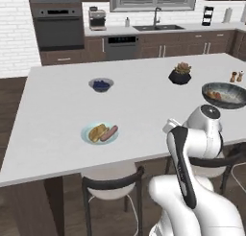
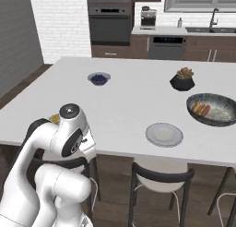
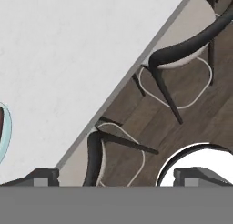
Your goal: Place one bun and one sausage from the bowl on each plate.
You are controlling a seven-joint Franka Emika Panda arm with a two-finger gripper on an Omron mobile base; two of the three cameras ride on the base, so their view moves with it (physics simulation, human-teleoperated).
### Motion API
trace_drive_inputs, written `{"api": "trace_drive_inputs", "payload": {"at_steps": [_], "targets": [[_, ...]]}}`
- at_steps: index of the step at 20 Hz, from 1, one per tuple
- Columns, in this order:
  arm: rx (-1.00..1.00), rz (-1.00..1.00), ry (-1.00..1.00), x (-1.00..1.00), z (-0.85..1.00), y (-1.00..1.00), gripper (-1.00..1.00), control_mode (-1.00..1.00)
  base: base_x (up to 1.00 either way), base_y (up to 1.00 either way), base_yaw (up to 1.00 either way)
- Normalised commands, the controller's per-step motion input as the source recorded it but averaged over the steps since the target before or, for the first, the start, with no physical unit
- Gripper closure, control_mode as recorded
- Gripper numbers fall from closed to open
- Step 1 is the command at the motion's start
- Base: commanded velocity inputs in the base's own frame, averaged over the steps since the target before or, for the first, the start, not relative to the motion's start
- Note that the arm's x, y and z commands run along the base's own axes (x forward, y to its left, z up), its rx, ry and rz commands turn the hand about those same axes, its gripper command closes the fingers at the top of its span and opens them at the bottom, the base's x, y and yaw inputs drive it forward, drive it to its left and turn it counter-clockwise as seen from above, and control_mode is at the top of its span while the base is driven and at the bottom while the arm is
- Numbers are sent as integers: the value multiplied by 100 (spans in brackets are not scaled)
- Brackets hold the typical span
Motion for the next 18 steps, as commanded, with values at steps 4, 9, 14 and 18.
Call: {"api": "trace_drive_inputs", "payload": {"at_steps": [4,9,14,18], "targets": [[0,0,0,0,0,0,-100,100,-3,-100,0],[0,0,0,0,0,0,-100,100,0,-100,-1],[0,0,0,0,0,0,-100,100,17,-100,-1],[0,0,0,0,0,0,-100,100,68,-67,3]]}}
